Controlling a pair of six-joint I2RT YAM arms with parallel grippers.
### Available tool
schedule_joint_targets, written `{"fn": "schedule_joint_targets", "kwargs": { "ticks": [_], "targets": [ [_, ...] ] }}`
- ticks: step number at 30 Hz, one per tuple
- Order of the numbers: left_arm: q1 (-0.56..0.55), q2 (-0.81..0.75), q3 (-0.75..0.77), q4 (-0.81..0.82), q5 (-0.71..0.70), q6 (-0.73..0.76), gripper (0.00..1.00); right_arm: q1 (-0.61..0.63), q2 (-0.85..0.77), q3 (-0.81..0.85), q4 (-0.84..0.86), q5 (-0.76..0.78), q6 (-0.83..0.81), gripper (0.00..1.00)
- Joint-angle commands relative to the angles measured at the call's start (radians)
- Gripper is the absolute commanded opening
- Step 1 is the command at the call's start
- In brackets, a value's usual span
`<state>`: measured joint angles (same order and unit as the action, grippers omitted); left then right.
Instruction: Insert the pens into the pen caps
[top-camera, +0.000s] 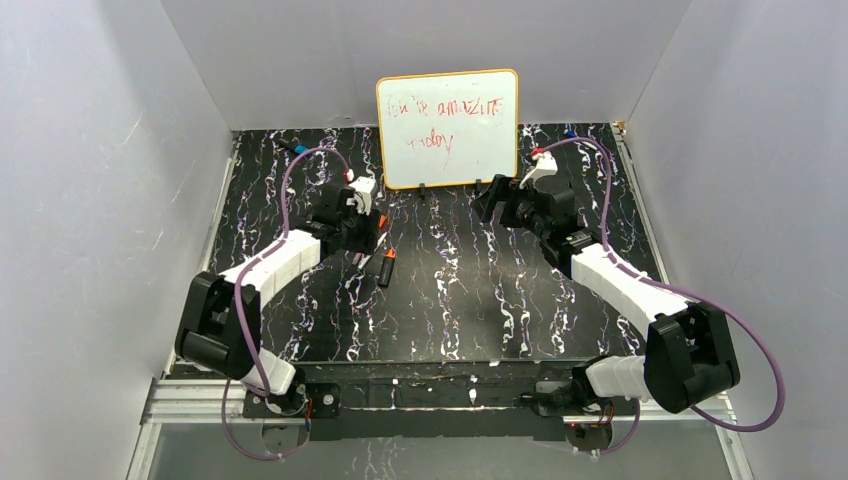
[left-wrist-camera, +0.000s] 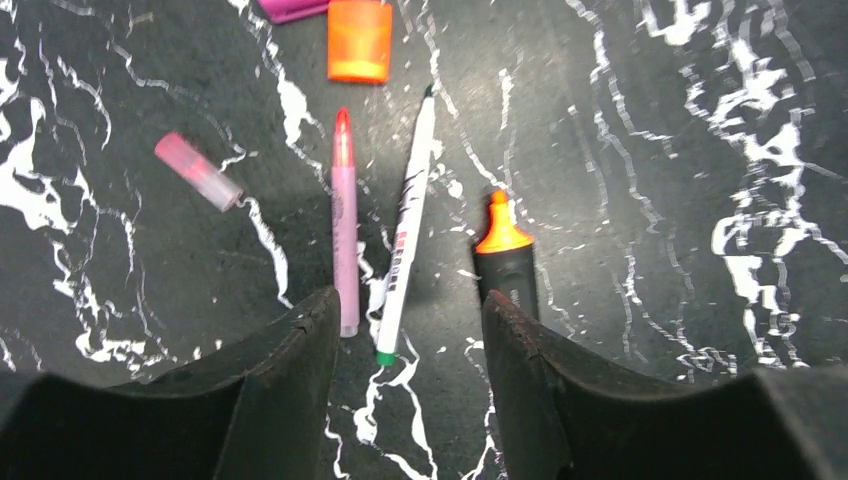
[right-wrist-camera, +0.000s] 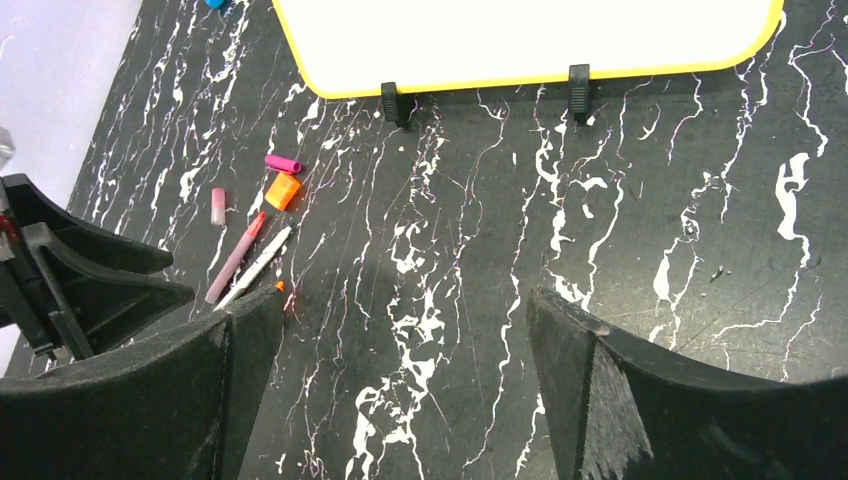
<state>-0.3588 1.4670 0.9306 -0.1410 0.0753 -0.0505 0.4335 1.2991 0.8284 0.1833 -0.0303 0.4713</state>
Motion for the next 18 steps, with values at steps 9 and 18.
{"fn": "schedule_joint_targets", "kwargs": {
  "ticks": [9,18],
  "targets": [
    [-0.005,0.169,0.147,-0.142,-0.183,-0.026,0.26,0.002,-0.037,-0.014,0.062,-0.003,-0.035,0.99],
    [-0.005,0.234,0.165,-0.156,-0.169,-0.038,0.29,0.002,-0.054,-0.035,0.075,0.007,-0.044,0.99]
  ]
}}
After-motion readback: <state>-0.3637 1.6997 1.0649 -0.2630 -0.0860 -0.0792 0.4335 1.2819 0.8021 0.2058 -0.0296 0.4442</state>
